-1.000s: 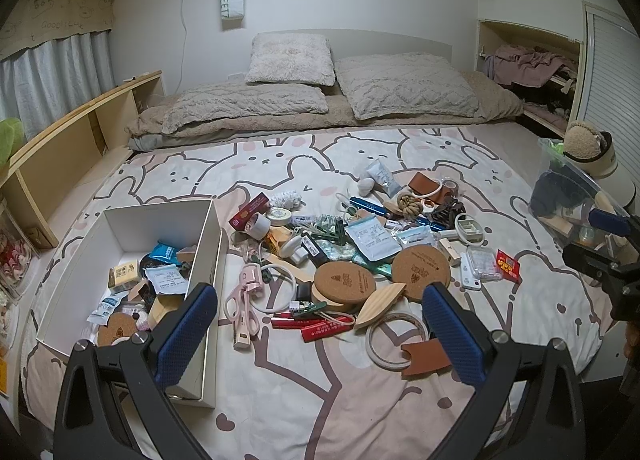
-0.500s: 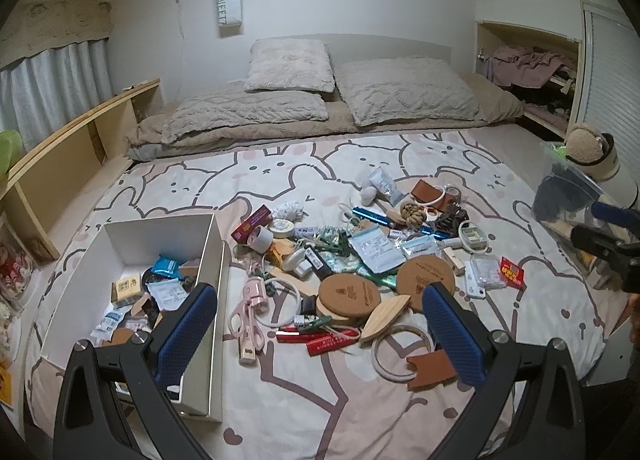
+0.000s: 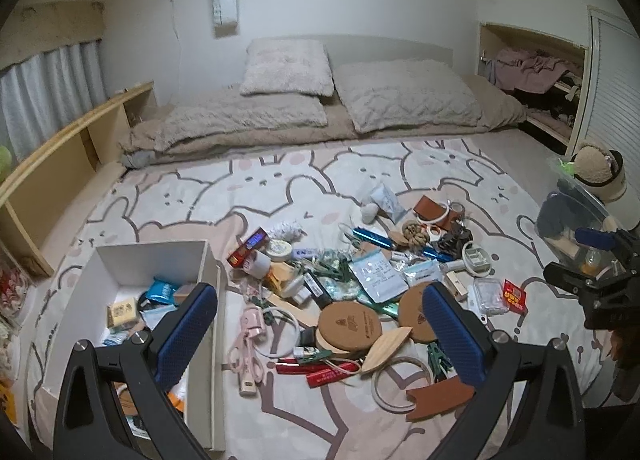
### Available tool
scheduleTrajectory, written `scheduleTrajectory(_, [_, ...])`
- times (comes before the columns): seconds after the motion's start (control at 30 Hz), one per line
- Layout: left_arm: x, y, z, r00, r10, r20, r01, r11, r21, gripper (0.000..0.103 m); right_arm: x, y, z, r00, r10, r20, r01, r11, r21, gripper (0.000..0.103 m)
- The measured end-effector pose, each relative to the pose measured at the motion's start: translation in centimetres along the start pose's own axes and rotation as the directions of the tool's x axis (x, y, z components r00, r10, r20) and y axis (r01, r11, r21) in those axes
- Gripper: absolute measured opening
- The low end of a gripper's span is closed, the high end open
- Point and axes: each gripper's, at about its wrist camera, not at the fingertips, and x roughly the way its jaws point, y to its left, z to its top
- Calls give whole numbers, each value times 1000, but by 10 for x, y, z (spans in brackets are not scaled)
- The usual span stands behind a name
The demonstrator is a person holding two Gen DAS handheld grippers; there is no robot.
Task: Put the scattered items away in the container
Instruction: 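Move both grippers toward the scattered pile of items on the bed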
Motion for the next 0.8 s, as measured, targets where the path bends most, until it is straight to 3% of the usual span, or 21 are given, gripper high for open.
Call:
scheduleTrajectory(0.3, [52, -3, -8, 993, -34, -113, 34, 999, 0, 103, 25, 10, 3, 999, 40, 15, -39, 999, -16, 103])
scheduleTrajectory(0.6, [97, 6, -39, 979, -15, -204, 14, 1000, -6, 103, 61, 6, -15, 989, 128, -74, -120, 987, 106, 103])
scheduleTrajectory(0.8, [115, 1, -62, 963, 15, -271, -2, 999, 48, 101, 87, 17, -37, 975, 149, -162, -138, 987, 76, 103])
